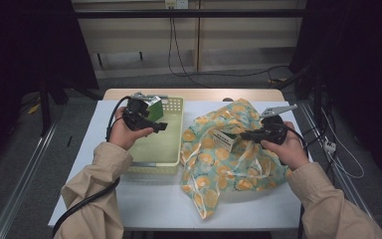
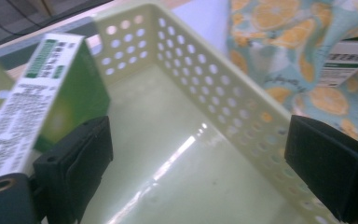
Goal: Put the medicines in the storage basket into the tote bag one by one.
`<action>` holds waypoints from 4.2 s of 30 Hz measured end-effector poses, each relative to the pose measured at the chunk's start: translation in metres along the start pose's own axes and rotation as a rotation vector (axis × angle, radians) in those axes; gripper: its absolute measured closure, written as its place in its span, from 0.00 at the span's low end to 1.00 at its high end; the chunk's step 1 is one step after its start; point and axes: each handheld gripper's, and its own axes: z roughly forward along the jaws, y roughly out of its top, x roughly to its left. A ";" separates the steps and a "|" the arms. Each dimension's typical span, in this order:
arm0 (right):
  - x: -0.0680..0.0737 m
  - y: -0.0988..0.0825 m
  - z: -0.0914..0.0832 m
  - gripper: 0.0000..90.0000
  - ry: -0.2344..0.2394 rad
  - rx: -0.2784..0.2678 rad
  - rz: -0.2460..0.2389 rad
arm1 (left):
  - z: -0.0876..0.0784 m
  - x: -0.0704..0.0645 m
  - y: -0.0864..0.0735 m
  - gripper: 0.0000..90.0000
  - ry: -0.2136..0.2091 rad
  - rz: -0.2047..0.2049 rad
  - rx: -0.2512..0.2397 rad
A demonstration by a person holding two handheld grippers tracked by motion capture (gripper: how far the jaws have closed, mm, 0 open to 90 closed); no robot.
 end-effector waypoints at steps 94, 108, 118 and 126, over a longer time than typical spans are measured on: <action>-0.004 -0.003 -0.008 1.00 0.002 -0.022 0.027 | -0.033 -0.128 0.024 0.70 -0.327 0.280 0.038; -0.003 -0.002 -0.011 1.00 0.004 -0.028 0.020 | -0.009 -0.155 0.016 0.70 -0.384 0.332 0.075; -0.003 -0.001 -0.013 1.00 0.001 -0.031 0.019 | 0.015 -0.167 0.006 0.70 -0.389 0.338 0.117; 0.000 0.002 -0.012 1.00 0.004 -0.032 0.009 | 0.039 -0.179 0.004 0.70 -0.356 0.331 0.131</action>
